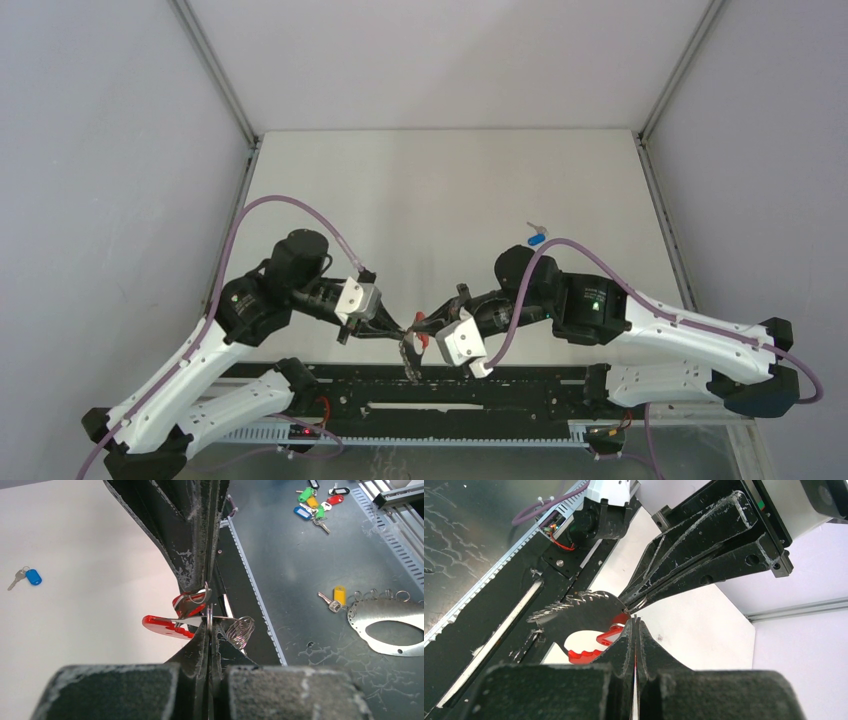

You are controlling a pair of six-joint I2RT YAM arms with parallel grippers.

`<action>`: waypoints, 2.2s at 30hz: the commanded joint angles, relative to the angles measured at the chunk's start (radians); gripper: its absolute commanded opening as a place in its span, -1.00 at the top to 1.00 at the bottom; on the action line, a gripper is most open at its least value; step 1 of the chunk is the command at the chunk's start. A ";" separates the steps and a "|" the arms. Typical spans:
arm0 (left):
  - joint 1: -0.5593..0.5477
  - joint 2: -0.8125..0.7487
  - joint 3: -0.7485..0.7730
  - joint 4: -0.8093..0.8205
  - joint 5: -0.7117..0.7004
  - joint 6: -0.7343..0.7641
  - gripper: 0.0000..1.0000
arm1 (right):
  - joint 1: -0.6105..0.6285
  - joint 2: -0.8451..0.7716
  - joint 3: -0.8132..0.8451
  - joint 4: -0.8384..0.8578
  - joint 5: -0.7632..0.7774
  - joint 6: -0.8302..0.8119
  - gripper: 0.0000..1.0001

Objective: Put the keys on the keyring

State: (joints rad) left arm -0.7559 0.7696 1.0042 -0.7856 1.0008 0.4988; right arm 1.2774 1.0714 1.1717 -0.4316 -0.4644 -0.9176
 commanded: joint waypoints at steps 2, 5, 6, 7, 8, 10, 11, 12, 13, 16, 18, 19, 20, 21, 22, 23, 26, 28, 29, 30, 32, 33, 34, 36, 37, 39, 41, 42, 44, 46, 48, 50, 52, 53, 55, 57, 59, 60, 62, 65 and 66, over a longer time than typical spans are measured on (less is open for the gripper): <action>0.004 -0.004 0.027 0.015 0.027 0.013 0.99 | -0.009 -0.010 0.042 0.021 -0.025 0.011 1.00; 0.004 -0.004 0.027 0.017 0.025 0.010 0.99 | -0.007 -0.005 0.042 0.025 -0.032 0.011 1.00; 0.004 -0.004 0.027 0.017 0.024 0.009 0.99 | -0.007 -0.004 0.042 0.027 -0.033 0.011 1.00; 0.004 -0.005 0.028 0.017 0.024 0.008 0.99 | -0.006 -0.003 0.042 0.029 -0.036 0.011 1.00; 0.003 -0.006 0.027 0.017 0.023 0.007 0.99 | -0.006 -0.002 0.042 0.032 -0.038 0.010 1.00; 0.003 -0.006 0.025 0.019 0.023 0.005 0.99 | -0.002 -0.001 0.042 0.035 -0.039 0.009 1.00; 0.004 -0.006 0.024 0.020 0.022 0.002 0.99 | 0.000 0.001 0.042 0.036 -0.040 0.008 1.00; 0.004 -0.007 0.024 0.022 0.021 0.001 0.99 | 0.000 0.002 0.043 0.037 -0.040 0.008 1.00; 0.005 -0.007 0.022 0.022 0.022 0.002 1.00 | 0.002 0.004 0.042 0.038 -0.040 0.008 1.00; 0.003 -0.006 0.025 0.028 0.018 -0.003 0.99 | 0.005 0.007 0.042 0.041 -0.042 0.006 1.00; 0.003 -0.006 0.022 0.031 0.016 -0.005 0.99 | 0.008 0.010 0.042 0.045 -0.040 0.005 1.00; 0.004 -0.006 0.022 0.031 0.016 -0.004 0.99 | 0.008 0.011 0.042 0.047 -0.040 0.005 1.00; 0.004 -0.006 0.021 0.031 0.016 -0.006 0.99 | 0.009 0.012 0.042 0.048 -0.039 0.005 1.00; 0.003 -0.007 0.020 0.031 0.013 -0.006 0.99 | 0.010 0.012 0.042 0.051 -0.040 0.005 1.00; 0.003 -0.007 0.019 0.032 0.012 -0.007 0.99 | 0.011 0.013 0.042 0.053 -0.040 0.005 1.00; 0.003 -0.007 0.020 0.033 0.011 -0.007 0.99 | 0.012 0.013 0.042 0.056 -0.040 0.005 1.00; 0.004 -0.009 0.018 0.033 0.006 -0.007 0.99 | 0.013 0.014 0.043 0.064 -0.038 0.005 1.00; 0.003 -0.007 0.018 0.033 0.003 -0.009 0.99 | 0.014 0.017 0.042 0.067 -0.040 0.003 1.00; 0.003 -0.008 0.018 0.032 0.000 -0.009 0.99 | 0.015 0.018 0.042 0.068 -0.040 0.003 1.00; 0.004 -0.008 0.017 0.033 -0.001 -0.008 0.99 | 0.016 0.018 0.042 0.070 -0.041 0.003 1.00; 0.004 -0.008 0.015 0.033 0.000 -0.009 0.99 | 0.016 0.019 0.043 0.072 -0.041 0.003 1.00; 0.003 -0.009 0.014 0.033 -0.002 -0.010 0.99 | 0.016 0.019 0.042 0.074 -0.041 0.003 1.00; 0.004 -0.009 0.013 0.033 -0.001 -0.009 0.99 | 0.016 0.020 0.042 0.075 -0.042 0.003 1.00; 0.003 -0.009 0.013 0.033 -0.004 -0.009 0.99 | 0.017 0.022 0.043 0.079 -0.044 0.002 1.00; 0.004 -0.007 0.014 0.033 -0.004 -0.009 0.99 | 0.017 0.023 0.043 0.080 -0.044 0.002 1.00; 0.004 -0.007 0.014 0.033 -0.004 -0.009 0.99 | 0.017 0.025 0.043 0.083 -0.045 0.002 1.00; 0.003 -0.009 0.013 0.033 -0.003 -0.009 0.99 | 0.017 0.026 0.042 0.087 -0.046 0.002 1.00; 0.004 -0.009 0.012 0.033 -0.005 -0.008 0.99 | 0.017 0.028 0.042 0.089 -0.047 0.002 1.00; 0.004 -0.010 0.010 0.033 -0.005 -0.007 1.00 | 0.018 0.032 0.045 0.091 -0.049 0.001 1.00; 0.005 -0.011 0.009 0.033 -0.006 -0.006 0.99 | 0.018 0.041 0.057 0.080 -0.052 -0.001 1.00; 0.003 -0.011 0.011 0.033 -0.006 -0.006 0.99 | 0.019 0.047 0.061 0.081 -0.055 -0.002 1.00; 0.004 -0.011 0.010 0.033 -0.008 -0.006 0.99 | 0.019 0.050 0.061 0.085 -0.055 0.000 1.00; 0.004 -0.013 0.009 0.032 -0.010 -0.005 0.99 | 0.019 0.051 0.062 0.089 -0.054 0.002 1.00; 0.004 -0.013 0.008 0.033 -0.011 -0.003 0.99 | 0.019 0.052 0.061 0.091 -0.057 0.003 1.00; 0.004 -0.014 0.007 0.032 -0.011 -0.001 0.99 | 0.019 0.054 0.061 0.096 -0.056 0.007 1.00; 0.004 -0.013 0.007 0.032 -0.011 0.003 0.99 | 0.019 0.058 0.061 0.099 -0.056 0.011 1.00; 0.003 -0.013 0.007 0.031 -0.012 0.010 0.99 | 0.019 0.063 0.062 0.105 -0.058 0.017 1.00; 0.004 -0.013 0.007 0.030 -0.013 0.014 0.99 | 0.019 0.067 0.062 0.107 -0.056 0.020 1.00; 0.004 -0.015 0.007 0.025 -0.014 0.022 0.99 | 0.019 0.077 0.067 0.103 -0.056 0.026 1.00; 0.003 -0.016 0.007 0.023 -0.014 0.031 0.99 | 0.019 0.096 0.077 0.100 -0.050 0.041 1.00; 0.004 -0.016 0.007 0.023 -0.014 0.033 0.99 | 0.019 0.101 0.079 0.102 -0.048 0.045 1.00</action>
State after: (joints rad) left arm -0.7559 0.7582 1.0042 -0.8185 0.9897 0.5041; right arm 1.2854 1.1412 1.2045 -0.3855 -0.5064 -0.9012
